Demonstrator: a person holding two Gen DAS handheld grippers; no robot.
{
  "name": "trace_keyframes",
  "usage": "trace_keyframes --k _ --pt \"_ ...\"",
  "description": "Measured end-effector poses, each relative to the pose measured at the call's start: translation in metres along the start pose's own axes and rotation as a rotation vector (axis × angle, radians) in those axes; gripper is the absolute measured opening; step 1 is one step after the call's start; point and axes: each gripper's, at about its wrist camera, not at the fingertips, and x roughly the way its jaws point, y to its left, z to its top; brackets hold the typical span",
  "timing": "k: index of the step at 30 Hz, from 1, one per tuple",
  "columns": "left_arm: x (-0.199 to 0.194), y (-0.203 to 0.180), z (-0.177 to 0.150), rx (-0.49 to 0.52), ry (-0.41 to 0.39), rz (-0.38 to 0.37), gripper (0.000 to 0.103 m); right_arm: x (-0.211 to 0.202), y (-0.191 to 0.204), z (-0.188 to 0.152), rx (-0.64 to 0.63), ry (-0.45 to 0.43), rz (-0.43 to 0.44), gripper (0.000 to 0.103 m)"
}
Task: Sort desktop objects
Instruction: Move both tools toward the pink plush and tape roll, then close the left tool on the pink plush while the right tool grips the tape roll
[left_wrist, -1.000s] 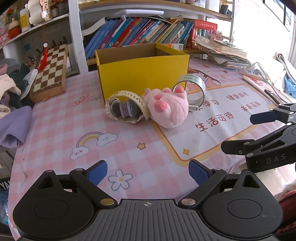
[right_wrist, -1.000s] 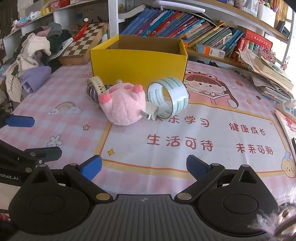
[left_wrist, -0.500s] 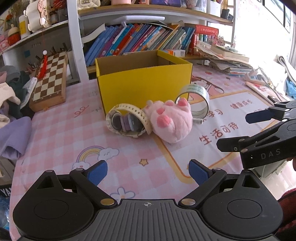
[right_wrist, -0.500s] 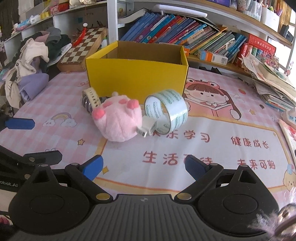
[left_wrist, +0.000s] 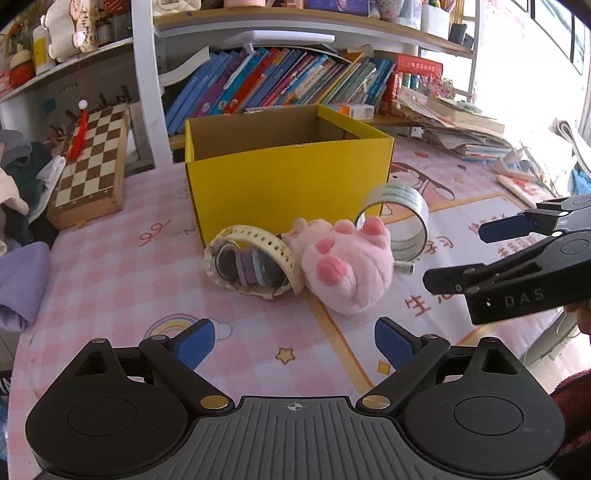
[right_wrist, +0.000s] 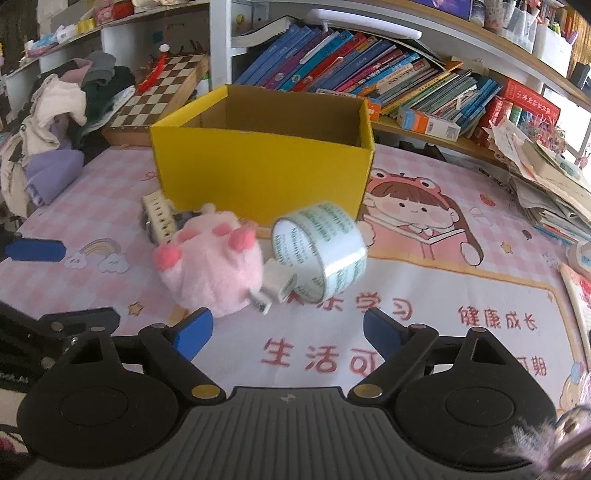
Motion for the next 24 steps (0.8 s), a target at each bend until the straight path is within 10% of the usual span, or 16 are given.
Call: trace_keyframes --k 24 --pt "0.050 -0.050 0.021 0.266 -0.010 -0.036 0.059 0.050 -0.035 0.030 -0.072 0.063 0.012 0.061"
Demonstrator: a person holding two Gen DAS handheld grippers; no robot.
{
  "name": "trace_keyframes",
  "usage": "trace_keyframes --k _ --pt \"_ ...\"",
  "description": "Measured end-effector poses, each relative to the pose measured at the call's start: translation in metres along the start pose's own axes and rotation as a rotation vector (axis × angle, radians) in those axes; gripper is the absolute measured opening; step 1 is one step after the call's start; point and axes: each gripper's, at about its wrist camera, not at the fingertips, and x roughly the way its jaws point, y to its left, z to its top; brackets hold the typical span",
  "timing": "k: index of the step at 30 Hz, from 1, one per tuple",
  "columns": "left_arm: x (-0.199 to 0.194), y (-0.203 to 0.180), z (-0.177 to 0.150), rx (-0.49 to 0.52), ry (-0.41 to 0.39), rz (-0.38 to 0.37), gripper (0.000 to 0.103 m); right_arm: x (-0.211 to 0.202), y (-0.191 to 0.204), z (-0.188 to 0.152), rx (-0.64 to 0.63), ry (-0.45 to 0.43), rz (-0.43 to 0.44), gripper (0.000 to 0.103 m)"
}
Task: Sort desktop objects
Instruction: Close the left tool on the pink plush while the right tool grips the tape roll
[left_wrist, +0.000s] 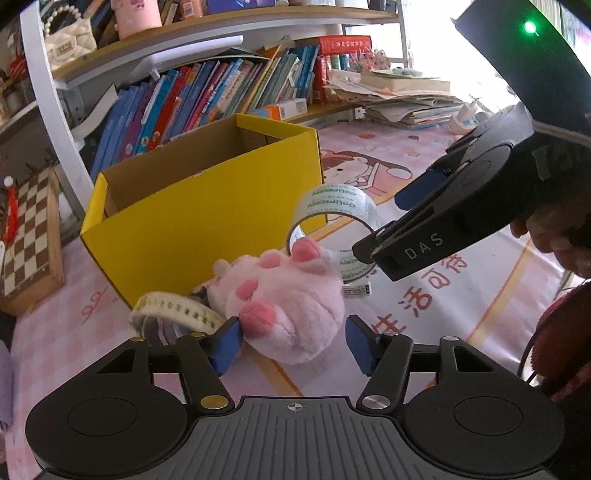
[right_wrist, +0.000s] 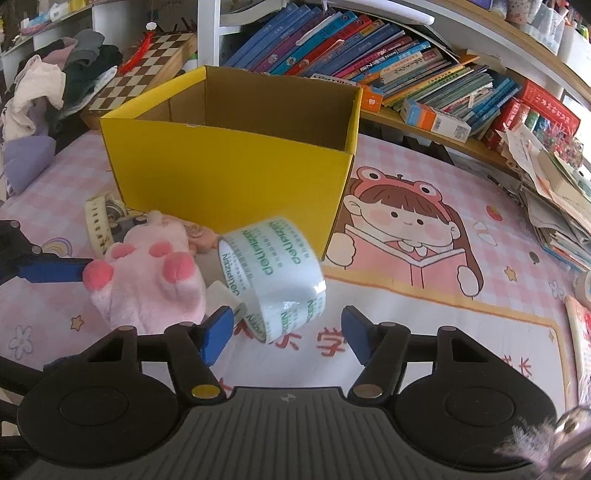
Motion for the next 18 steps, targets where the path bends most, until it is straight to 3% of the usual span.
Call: trace_keyframes --k 8,10,13,18 --pt "0.014 0.001 0.001 -0.016 0.043 0.018 0.056 0.017 -0.002 0.009 -0.024 0.030 0.042 0.054" --pt "0.018 0.002 0.001 -0.022 0.048 0.022 0.053 0.021 -0.002 0.009 -0.026 0.040 0.048 0.053" --pt "0.020 0.003 0.001 -0.035 0.050 0.021 0.046 0.025 -0.006 0.009 -0.008 0.043 0.048 0.040" --pt "0.015 0.007 0.004 -0.067 0.025 0.004 0.038 0.023 -0.014 0.007 0.038 0.026 0.042 0.040"
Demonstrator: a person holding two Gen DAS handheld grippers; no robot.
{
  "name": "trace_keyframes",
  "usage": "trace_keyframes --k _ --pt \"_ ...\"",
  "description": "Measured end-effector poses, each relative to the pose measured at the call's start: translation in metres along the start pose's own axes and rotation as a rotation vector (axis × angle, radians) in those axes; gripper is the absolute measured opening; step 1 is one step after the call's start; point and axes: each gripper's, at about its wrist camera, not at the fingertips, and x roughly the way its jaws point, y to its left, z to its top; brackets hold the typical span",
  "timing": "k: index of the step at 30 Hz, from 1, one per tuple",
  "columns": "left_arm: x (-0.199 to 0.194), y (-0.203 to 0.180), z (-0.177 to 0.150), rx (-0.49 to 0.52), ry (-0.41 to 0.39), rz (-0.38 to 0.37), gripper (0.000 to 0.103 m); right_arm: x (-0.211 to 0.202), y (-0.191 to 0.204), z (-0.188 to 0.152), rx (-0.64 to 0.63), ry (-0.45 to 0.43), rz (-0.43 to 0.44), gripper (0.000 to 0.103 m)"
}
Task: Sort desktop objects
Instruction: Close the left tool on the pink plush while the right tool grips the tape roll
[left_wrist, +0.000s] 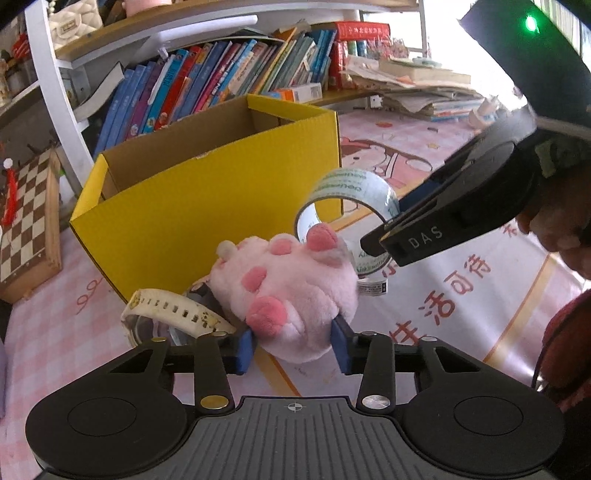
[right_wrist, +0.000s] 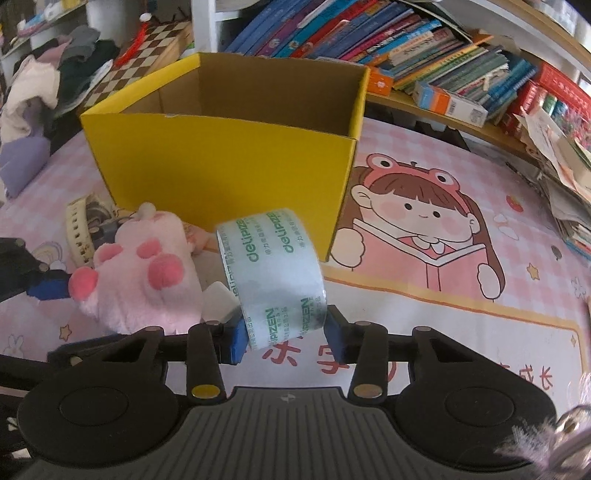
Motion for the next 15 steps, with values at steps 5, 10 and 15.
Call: trace_keyframes --k 5,10,15 --pt "-0.015 0.004 0.006 -0.035 -0.066 -0.021 0.033 -0.016 -0.006 0.000 0.056 -0.064 -0.026 0.039" --pt "-0.031 0.010 0.009 -0.063 -0.119 -0.032 0.031 -0.032 -0.008 -0.004 0.097 -0.103 -0.042 0.038" --pt "-0.047 0.014 0.009 -0.082 -0.164 -0.043 0.031 -0.049 -0.004 -0.009 0.125 -0.142 -0.049 0.025"
